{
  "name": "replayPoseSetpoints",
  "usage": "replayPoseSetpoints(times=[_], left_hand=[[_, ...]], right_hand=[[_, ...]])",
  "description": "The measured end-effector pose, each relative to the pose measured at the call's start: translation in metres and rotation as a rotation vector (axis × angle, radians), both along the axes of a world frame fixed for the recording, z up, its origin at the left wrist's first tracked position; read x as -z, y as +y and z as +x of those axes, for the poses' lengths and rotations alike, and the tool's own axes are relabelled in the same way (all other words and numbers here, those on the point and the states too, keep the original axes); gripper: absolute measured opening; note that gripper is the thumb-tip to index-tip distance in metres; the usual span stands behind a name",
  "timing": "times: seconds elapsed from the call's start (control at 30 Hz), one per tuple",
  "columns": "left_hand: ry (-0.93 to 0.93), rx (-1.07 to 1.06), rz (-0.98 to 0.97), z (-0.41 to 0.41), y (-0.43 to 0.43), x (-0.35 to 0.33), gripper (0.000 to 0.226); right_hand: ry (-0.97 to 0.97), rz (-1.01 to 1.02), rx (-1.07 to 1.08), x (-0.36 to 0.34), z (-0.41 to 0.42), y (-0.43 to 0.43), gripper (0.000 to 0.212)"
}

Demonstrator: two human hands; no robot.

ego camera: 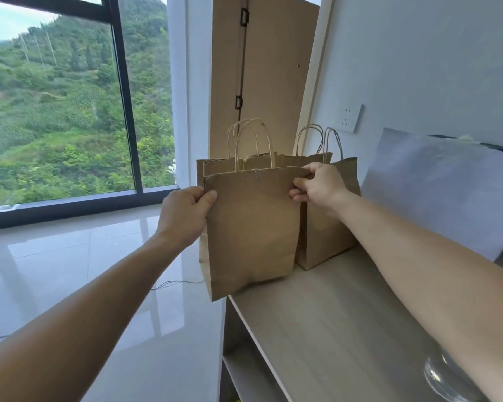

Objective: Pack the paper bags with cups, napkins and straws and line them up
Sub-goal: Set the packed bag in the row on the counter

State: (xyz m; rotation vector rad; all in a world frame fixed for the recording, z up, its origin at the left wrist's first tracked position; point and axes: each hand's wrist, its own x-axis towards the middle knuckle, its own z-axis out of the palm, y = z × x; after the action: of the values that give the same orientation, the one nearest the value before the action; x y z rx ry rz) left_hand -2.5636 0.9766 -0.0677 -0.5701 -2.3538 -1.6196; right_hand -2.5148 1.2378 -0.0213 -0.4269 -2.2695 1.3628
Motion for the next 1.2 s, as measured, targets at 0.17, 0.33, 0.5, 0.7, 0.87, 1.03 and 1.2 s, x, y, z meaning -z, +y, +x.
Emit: replayPoseSetpoints(times=[0.17, 0.33, 0.5, 0.7, 0.87, 1.03, 1.2], left_hand=[[0.019, 0.017, -0.006, -0.025, 0.017, 0.010, 0.037], [0.044, 0.054, -0.006, -0.029, 0.035, 0.015, 0.041], [0.081, 0.064, 0.001, -0.030, 0.042, 0.021, 0.043], [0.124, 0.053, -0.033, -0.025, 0.040, 0.016, 0.024], [0.549, -0.164, -0.126, -0.005, 0.050, 0.002, 0.059], [0.781, -0.083, -0.500, 0.040, 0.081, -0.009, 0.066], [0.611, 0.183, -0.755, 0.127, 0.126, 0.004, 0.065]], right_hand=[[-0.028, 0.153, 0.097, 0.000, -0.032, 0.013, 0.010], [-0.002, 0.281, 0.146, -0.003, -0.036, 0.027, 0.020], [0.029, 0.356, 0.164, -0.004, -0.030, 0.035, 0.022], [-0.006, 0.481, 0.167, 0.001, -0.020, 0.029, 0.032], [-0.029, 0.650, 0.184, 0.007, 0.024, 0.025, 0.053], [-0.314, 0.705, 0.111, 0.001, 0.109, 0.027, 0.068], [-0.481, 0.708, 0.195, 0.001, 0.235, 0.031, 0.073]])
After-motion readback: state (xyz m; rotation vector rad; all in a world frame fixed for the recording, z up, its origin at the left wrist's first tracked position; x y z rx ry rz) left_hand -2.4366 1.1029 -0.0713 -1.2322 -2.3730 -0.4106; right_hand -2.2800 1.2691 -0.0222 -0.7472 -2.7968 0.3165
